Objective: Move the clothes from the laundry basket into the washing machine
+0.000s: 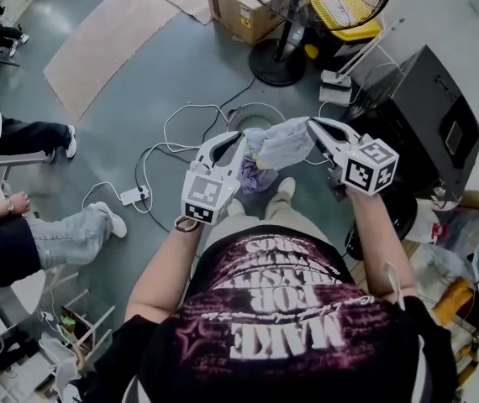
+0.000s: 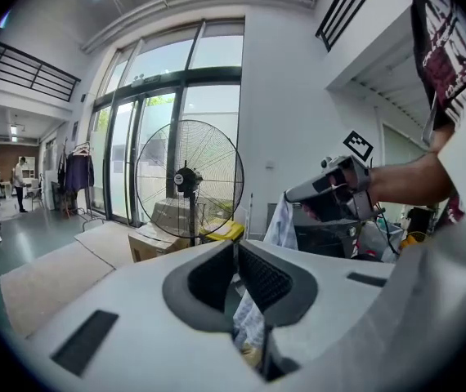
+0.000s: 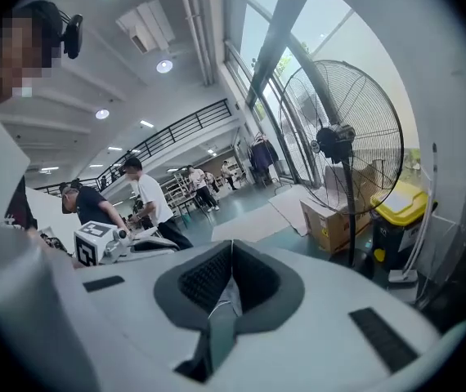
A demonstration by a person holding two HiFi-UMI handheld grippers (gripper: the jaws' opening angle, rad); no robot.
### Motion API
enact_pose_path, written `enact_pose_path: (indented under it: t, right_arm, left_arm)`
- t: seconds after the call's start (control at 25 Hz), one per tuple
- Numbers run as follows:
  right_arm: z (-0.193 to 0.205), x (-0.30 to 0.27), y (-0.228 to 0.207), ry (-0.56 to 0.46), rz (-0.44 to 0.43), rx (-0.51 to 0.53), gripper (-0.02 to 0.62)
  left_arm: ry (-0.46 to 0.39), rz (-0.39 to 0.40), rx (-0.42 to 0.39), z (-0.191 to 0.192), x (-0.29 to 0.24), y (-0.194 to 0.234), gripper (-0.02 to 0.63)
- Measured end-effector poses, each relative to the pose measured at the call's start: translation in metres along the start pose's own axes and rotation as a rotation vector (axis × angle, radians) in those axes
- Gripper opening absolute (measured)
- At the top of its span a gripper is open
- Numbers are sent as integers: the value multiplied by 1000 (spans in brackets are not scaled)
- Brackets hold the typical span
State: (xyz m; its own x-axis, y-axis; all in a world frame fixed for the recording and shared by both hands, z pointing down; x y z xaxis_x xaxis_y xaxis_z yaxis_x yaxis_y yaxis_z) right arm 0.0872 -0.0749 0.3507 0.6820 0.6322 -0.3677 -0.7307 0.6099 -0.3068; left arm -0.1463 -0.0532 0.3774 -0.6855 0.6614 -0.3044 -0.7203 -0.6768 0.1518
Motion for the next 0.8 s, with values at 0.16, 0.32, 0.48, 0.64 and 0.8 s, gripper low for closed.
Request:
enact_pose_path:
  t: [0.16,0.32,0.48,0.64,0.8]
  right_arm:
    - [-20,9,6,-42,1,14,8]
    - [-44,18,14,-79,2,43,8]
    - [-67,26,23,-113,-9,73,8]
    - [-88,33,34,-159,-25,95,9]
    - [-110,41,44,-205,-65,98,9]
  left_arm:
    - [11,24,1,3,-4,-4,16]
    - [31,60,12,10,-6,-8,72]
    - [35,87,17,12,-10,-12,107]
    - [51,137,13,14,-14,-17,162]
    - [79,169,-5,16,-22,-24,193]
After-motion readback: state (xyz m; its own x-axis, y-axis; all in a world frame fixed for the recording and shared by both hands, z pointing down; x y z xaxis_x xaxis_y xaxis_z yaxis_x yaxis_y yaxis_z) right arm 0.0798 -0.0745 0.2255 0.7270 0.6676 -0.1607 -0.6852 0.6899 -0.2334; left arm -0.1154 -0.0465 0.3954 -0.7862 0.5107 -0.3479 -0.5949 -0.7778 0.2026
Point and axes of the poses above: the fingertips, and each gripper's own axes: x backward along the fingers, y to its left, z out of its underside, the point moved 7 cm from there along x, backward along the fingers, and after that the axes turned 6 degrees about x, right-handed, at the moved point
